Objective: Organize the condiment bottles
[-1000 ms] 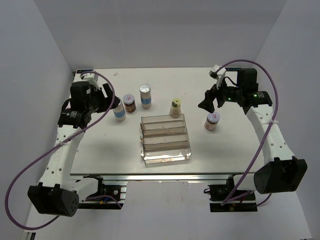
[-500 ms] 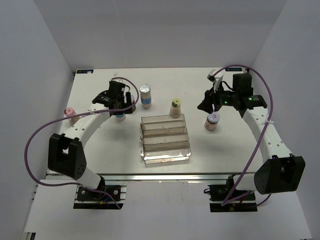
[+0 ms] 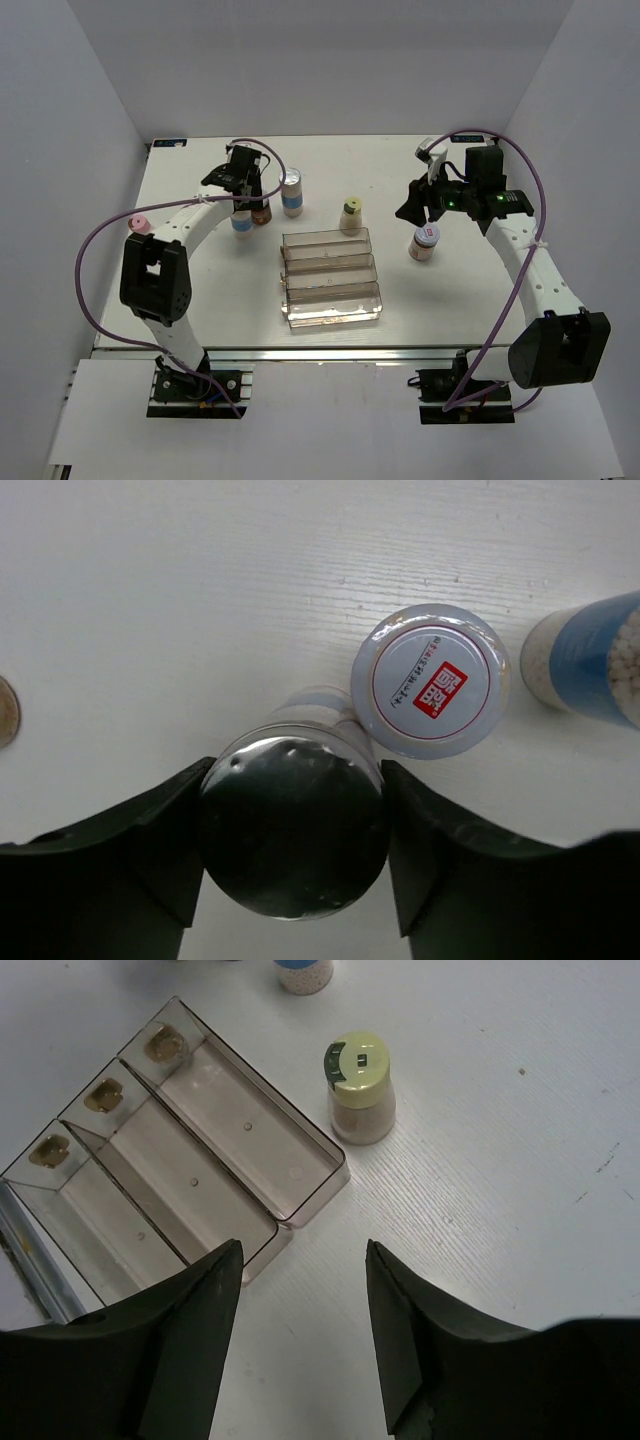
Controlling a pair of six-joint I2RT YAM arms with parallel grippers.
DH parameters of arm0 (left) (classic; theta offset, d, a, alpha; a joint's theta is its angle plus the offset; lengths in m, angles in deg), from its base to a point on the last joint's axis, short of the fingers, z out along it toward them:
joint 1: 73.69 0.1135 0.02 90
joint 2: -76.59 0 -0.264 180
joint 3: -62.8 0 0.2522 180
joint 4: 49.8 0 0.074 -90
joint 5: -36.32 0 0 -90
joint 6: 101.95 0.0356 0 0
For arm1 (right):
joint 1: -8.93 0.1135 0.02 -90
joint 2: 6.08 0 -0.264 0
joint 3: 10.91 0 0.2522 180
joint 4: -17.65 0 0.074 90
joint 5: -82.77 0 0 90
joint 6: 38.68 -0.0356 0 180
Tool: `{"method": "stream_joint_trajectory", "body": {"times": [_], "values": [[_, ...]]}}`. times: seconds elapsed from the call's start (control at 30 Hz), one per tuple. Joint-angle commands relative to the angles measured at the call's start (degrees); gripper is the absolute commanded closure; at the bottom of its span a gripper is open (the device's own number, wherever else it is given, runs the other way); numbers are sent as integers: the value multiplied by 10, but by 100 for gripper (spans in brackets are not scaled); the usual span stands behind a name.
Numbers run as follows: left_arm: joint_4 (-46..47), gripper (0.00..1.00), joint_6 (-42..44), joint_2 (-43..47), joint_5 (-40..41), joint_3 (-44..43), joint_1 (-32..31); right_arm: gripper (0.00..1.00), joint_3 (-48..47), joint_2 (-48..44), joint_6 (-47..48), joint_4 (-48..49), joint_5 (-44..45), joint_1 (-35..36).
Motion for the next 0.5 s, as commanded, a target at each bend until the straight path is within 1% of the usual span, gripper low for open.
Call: {"method": "stream_joint_trajectory", "body": {"times": [0.0,0.03,0.07,0.1,0.13,0.17,0.23,0.27,0.3,0.33,0.37,0.4,0.47], "values": [[8,31,-6,16,10,-13,-1,42,2,-7,1,20,7,1],[10,40,-7,20,11,-8,0,42,3,-8,1,20,7,1],[11,56,-9,29,12,-4,0,43,5,-9,2,19,7,1],[12,63,-10,36,14,4,0,43,5,-9,4,17,6,1],[10,68,-11,42,15,7,0,44,7,-9,7,16,5,2],[3,76,-14,57,16,9,0,46,6,-9,10,14,3,1],[-7,82,-17,78,13,9,-1,46,7,-8,12,13,1,2],[-13,83,-20,103,4,9,-1,47,6,-7,15,11,1,2],[-27,88,-21,119,-5,9,0,47,6,-7,17,9,-2,2],[-32,90,-22,135,-17,9,0,48,7,-6,19,9,-3,1],[-37,92,-21,151,-33,7,0,48,7,-6,20,9,-3,1],[-40,95,-19,184,-75,8,0,48,7,-6,20,9,-8,1],[-43,98,-12,212,-125,8,0,50,8,-1,18,9,-15,1]]}}
